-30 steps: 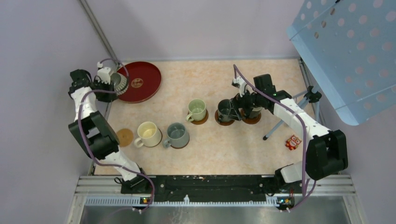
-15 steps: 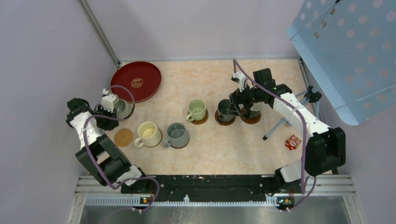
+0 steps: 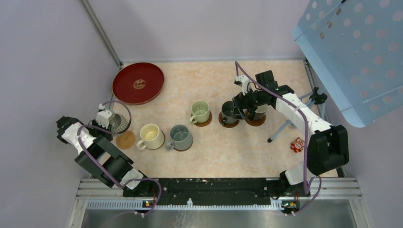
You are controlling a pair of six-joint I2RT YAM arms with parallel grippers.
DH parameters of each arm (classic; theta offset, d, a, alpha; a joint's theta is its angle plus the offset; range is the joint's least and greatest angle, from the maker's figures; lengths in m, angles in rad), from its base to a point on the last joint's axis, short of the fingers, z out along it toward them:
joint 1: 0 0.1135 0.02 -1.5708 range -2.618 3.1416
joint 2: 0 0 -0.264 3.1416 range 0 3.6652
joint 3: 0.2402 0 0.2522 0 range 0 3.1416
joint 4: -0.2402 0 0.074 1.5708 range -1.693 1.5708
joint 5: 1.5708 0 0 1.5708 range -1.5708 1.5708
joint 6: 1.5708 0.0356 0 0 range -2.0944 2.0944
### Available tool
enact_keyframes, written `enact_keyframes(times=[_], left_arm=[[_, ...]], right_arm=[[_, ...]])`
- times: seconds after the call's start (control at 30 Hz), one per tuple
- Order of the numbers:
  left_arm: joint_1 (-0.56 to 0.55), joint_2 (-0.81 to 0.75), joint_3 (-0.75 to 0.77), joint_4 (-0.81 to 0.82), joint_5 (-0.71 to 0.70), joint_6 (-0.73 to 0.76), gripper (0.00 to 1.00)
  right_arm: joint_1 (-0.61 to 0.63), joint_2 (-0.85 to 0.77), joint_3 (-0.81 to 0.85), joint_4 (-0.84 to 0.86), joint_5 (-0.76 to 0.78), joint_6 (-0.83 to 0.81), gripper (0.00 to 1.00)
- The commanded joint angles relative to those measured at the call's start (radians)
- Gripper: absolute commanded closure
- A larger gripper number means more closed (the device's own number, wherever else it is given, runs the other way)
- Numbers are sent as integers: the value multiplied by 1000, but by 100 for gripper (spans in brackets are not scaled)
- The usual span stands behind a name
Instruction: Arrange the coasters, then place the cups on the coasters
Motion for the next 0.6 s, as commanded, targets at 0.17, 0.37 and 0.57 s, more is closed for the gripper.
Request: enact_keyframes(times=[0.17,0.37,0.57], left_arm=[[20,-24,-111,75,35,44,100],[19,-42,-137,84,3,49,100],[20,-23,-145,76,-23,63,100]], right_arm=[[-8,0,46,1,-6,-3,12],[-8,6,53,-4,-9,-1,12],[-8,11,60,-6,-17,-1,12]])
